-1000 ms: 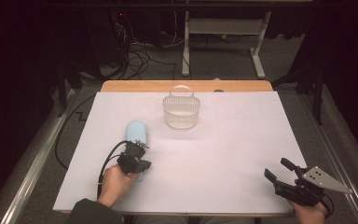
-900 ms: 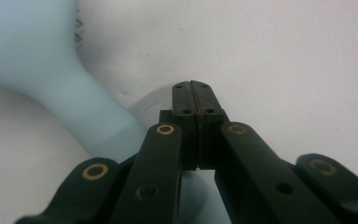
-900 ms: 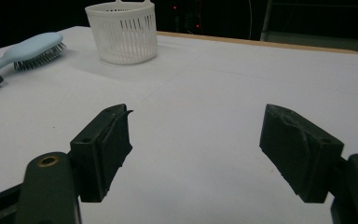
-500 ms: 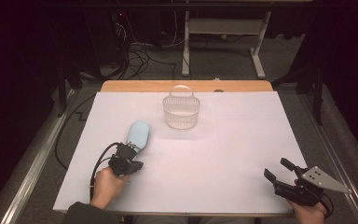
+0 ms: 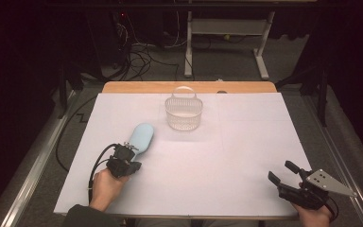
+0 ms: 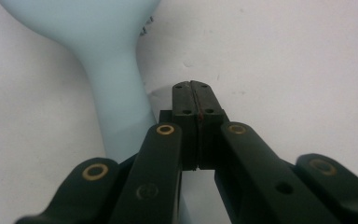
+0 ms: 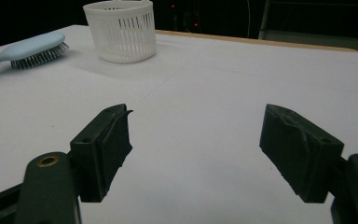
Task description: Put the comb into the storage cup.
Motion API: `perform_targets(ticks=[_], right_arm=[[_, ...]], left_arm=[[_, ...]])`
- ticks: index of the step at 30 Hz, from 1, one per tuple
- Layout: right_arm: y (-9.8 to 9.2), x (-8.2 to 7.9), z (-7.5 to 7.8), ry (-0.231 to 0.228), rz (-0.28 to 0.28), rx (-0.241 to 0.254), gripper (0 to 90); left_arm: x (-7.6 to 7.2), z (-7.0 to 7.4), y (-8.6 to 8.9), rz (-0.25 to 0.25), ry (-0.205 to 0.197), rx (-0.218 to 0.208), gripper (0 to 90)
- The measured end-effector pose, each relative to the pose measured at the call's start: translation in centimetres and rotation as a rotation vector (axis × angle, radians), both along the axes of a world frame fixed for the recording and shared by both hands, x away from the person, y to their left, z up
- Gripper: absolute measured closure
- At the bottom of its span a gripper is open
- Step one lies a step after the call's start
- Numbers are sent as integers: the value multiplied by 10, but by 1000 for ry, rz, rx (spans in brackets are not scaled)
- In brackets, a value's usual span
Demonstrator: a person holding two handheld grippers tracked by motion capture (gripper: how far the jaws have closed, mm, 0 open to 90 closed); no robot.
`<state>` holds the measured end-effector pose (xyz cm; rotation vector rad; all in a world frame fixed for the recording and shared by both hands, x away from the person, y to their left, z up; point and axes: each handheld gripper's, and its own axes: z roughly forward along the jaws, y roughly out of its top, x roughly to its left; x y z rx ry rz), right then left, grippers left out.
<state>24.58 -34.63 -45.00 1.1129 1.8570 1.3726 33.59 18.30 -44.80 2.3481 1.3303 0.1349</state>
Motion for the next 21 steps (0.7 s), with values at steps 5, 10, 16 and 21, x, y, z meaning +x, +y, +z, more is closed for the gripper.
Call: perform_targets(ticks=[5, 10, 16, 21], right_arm=[[0, 0, 0, 2, -5, 2, 248], [0, -1, 0, 1, -5, 4, 247], [0, -1, 0, 2, -4, 2, 248], [0, -1, 0, 2, -5, 3, 247]], left_arm=[[2, 0, 2, 8, -6, 9, 878], [2, 0, 2, 10, -7, 9, 878], [2, 0, 1, 8, -8, 10, 877], [1, 2, 2, -10, -14, -18, 873]])
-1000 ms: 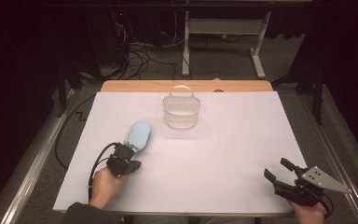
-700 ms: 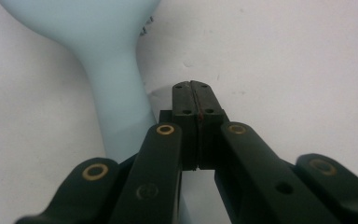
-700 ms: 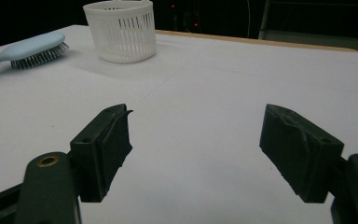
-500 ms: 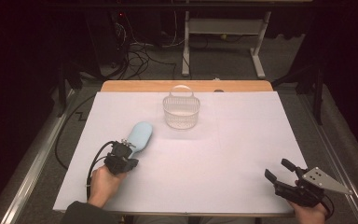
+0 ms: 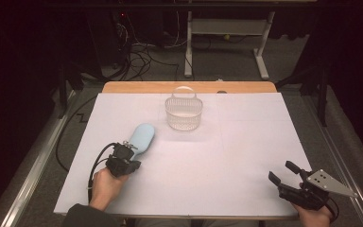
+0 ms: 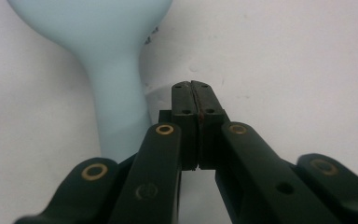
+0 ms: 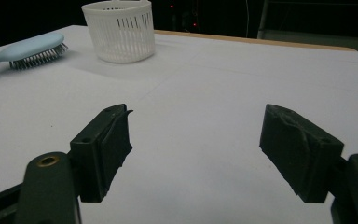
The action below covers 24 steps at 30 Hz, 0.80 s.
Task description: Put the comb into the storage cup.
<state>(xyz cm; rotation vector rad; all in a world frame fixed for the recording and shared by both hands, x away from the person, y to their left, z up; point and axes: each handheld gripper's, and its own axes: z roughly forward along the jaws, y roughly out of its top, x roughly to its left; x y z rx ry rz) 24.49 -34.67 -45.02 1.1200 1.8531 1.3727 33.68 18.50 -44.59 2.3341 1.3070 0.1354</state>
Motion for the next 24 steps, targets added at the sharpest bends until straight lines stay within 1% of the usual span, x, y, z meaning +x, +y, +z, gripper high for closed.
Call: perform_targets(ticks=[6, 7, 10, 14, 15, 17, 18, 19, 20, 22, 23, 24], right_arm=[[0, 0, 0, -2, -1, 1, 248], [0, 0, 0, -1, -1, 1, 248], [0, 0, 0, -2, -1, 0, 247], [0, 0, 0, -3, -1, 2, 247], [0, 0, 0, -3, -1, 2, 248], [0, 0, 0, -3, 0, 1, 248], [0, 0, 0, -3, 0, 2, 248], [0, 0, 0, -3, -1, 2, 248], [0, 0, 0, -3, -2, 2, 248], [0, 0, 0, -3, -1, 1, 248], [0, 0, 0, -4, -1, 0, 248], [0, 0, 0, -3, -1, 1, 248]], left_arm=[[-1, 2, 1, 4, -13, -13, 869], [-1, 3, 1, 4, -13, -15, 844], [-2, 4, 0, 1, -17, -14, 842], [-3, 7, 0, 5, -27, -25, 769], [-3, 8, 0, 8, -28, -27, 736], [-4, 10, 1, 13, -34, -32, 708], [-4, 10, 1, 19, -38, -34, 671], [-4, 12, 1, 21, -42, -37, 659], [-5, 13, 1, 27, -46, -41, 628], [-6, 15, 3, 29, -55, -45, 606], [-6, 16, 3, 35, -62, -47, 578], [-7, 17, 4, 37, -68, -45, 576]])
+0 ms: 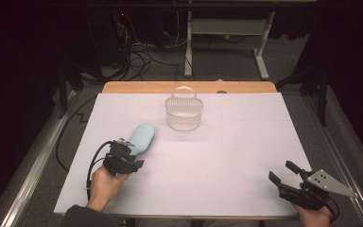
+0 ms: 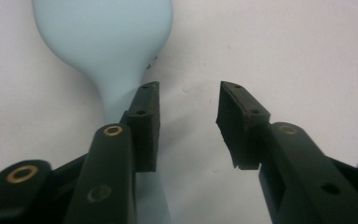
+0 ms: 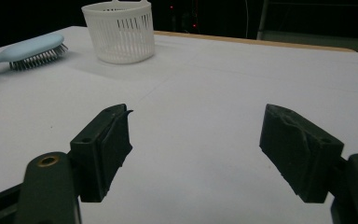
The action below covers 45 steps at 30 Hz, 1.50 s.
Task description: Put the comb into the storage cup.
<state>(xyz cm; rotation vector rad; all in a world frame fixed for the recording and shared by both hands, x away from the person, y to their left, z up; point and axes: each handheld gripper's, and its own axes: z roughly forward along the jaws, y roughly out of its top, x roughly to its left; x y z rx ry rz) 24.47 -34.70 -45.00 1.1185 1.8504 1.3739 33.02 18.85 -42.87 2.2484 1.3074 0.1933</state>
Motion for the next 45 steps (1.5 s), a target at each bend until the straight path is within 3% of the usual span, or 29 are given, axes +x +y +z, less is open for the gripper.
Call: perform_targets(ticks=[4, 9, 11, 15, 26, 45], right_arm=[[0, 0, 0, 0, -1, 2, 248], [0, 0, 0, 1, -1, 2, 248], [0, 0, 0, 1, -2, 2, 247], [0, 0, 0, 0, -2, 3, 248], [-1, 0, 0, 1, -2, 3, 248], [0, 1, 0, 5, -2, 2, 248]], left_arm=[[-1, 4, 2, 20, -20, 7, 514], [-2, 8, 7, 33, -29, 3, 505], [-1, 9, 9, 48, -26, 2, 430], [0, 10, 12, 59, -25, -2, 429], [14, 3, 20, 115, 15, 8, 361], [34, -15, 12, 125, 81, 74, 340]])
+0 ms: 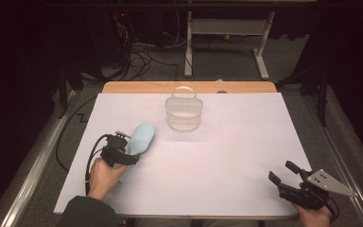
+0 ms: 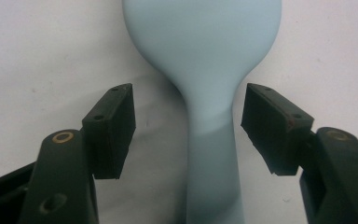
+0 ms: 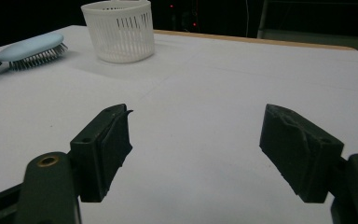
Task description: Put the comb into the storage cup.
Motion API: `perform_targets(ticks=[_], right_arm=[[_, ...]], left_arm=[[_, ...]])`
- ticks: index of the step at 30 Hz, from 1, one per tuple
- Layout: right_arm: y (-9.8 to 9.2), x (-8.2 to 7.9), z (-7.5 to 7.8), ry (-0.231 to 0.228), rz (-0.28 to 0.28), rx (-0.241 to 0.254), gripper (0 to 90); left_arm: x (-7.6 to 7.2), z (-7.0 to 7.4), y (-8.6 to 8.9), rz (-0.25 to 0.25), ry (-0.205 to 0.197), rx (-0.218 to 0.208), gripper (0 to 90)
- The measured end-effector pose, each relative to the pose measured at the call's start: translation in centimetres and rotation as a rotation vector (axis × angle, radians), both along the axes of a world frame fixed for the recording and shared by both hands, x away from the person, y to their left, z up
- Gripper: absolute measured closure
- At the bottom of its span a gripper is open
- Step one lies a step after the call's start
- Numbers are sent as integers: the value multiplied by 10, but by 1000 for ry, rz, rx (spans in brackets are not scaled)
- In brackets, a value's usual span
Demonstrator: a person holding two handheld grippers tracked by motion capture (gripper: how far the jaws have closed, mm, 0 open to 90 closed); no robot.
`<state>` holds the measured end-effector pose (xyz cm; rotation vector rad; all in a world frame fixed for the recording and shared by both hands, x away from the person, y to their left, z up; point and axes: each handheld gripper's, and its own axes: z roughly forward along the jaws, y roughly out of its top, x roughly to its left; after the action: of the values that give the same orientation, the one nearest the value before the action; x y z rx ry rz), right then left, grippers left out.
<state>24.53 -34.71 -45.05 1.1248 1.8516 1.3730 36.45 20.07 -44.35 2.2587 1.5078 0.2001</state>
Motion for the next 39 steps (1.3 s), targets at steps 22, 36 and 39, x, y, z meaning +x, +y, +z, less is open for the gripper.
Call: perform_targets(ticks=[22, 36, 39], right_arm=[[0, 0, 0, 0, 0, -2, 248], [0, 0, 0, 0, 1, -2, 248], [0, 0, 0, 0, 1, -3, 248]], left_arm=[[5, -4, -10, -3, 14, 61, 395], [5, -2, -13, -27, 12, 59, 557], [6, -2, -13, -30, 17, 61, 577]])
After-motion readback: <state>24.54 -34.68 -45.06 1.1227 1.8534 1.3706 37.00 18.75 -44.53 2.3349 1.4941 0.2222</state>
